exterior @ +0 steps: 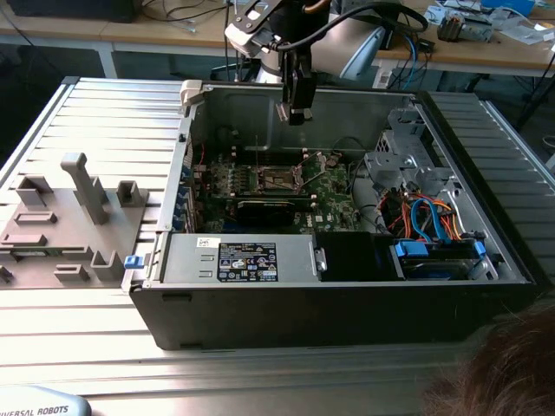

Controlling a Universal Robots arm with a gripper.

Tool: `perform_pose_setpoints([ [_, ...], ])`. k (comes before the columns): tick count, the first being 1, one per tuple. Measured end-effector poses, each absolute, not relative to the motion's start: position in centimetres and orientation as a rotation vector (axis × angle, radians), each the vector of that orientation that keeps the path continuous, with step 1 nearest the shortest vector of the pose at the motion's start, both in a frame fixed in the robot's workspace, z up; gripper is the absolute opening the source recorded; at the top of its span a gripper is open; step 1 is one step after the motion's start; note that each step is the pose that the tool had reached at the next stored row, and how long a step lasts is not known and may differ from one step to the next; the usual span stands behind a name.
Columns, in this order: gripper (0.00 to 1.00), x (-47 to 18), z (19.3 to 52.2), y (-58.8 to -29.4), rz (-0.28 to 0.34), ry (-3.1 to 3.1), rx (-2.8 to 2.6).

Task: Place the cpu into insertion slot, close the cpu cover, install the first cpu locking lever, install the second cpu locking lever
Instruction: 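Place the cpu into insertion slot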

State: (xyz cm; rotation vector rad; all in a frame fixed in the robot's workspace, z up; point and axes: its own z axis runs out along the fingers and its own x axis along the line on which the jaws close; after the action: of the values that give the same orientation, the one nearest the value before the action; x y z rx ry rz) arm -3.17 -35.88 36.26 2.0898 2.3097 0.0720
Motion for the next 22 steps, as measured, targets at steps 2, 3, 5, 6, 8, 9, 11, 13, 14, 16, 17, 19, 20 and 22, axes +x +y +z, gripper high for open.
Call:
perform_pose_setpoints([
  [2,0.54,-3.16,36.26,-35.88,0.072,2.309,2.091],
  [3,0.54,-3.16,36.26,-35.88,0.072,2.308,2.092],
  [5,0.54,-3.16,36.26,-35.88,0.072,2.307,2.093],
  [6,0.54,-3.17,36.26,-35.88,0.072,2.306,2.093],
  [8,0.54,-3.16,36.26,-35.88,0.072,2.305,2.095],
  [9,0.54,-3.16,36.26,-35.88,0.072,2.304,2.096],
  [11,0.54,-3.16,36.26,-35.88,0.072,2.303,2.097],
  [13,0.54,-3.16,36.26,-35.88,0.072,2.302,2.098],
  [14,0.54,-3.16,36.26,-35.88,0.072,2.301,2.099],
  [16,0.54,-3.16,36.26,-35.88,0.072,2.300,2.101],
  [17,0.54,-3.16,36.26,-35.88,0.072,2.299,2.102],
  [19,0.54,-3.16,36.26,-35.88,0.072,2.297,2.103],
  [20,0.54,-3.16,36.26,-35.88,0.072,2.297,2.104],
  [22,0.54,-3.16,36.26,-35.88,0.072,2.295,2.105],
])
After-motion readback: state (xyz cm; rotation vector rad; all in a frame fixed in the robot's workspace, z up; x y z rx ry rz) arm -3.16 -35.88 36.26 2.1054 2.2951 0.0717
